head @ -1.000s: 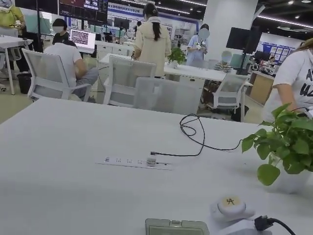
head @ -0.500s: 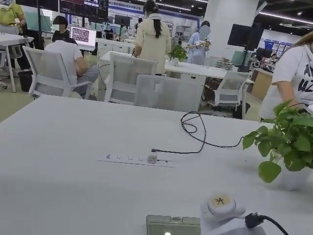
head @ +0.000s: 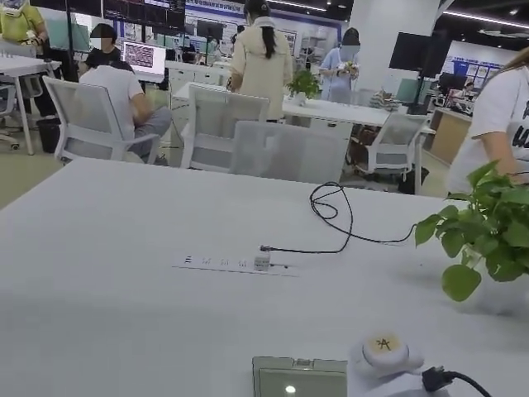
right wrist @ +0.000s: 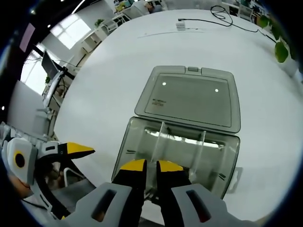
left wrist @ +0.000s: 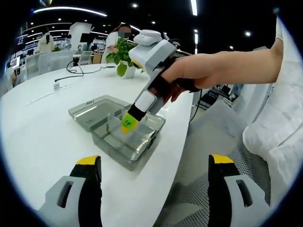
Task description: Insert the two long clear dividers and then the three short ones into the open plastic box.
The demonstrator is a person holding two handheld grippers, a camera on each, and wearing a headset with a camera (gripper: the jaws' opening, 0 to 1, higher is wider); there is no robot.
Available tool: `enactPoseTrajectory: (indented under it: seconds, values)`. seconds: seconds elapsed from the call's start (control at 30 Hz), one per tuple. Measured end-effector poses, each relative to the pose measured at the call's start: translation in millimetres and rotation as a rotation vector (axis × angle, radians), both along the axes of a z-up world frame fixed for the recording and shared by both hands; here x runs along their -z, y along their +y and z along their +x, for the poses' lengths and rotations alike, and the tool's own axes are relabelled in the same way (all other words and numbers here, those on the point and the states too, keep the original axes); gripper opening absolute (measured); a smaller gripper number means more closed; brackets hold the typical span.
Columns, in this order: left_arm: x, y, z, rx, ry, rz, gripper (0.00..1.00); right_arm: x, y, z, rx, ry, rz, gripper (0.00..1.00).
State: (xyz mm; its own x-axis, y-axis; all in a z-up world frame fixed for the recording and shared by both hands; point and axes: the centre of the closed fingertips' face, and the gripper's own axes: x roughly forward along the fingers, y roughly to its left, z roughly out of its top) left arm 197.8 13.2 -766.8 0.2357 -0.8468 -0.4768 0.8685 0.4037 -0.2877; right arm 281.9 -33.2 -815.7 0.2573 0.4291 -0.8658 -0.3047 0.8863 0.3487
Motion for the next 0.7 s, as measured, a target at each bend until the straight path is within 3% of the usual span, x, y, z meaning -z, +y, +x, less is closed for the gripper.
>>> enactPoseTrajectory:
  seconds: [0.33,0.7]
  values:
    - [-3.2,-2.0,1.7,-0.008,-0.007,0.000,0.95,6.1,0.8,-0.4,0.020,0.000,0.040,0.10]
    - [-4.9,0.8,3.9,-0.040,-0.012,0.013,0.95,3.6,1.4,-0.1,0.023,-0.010,0.103,0.12]
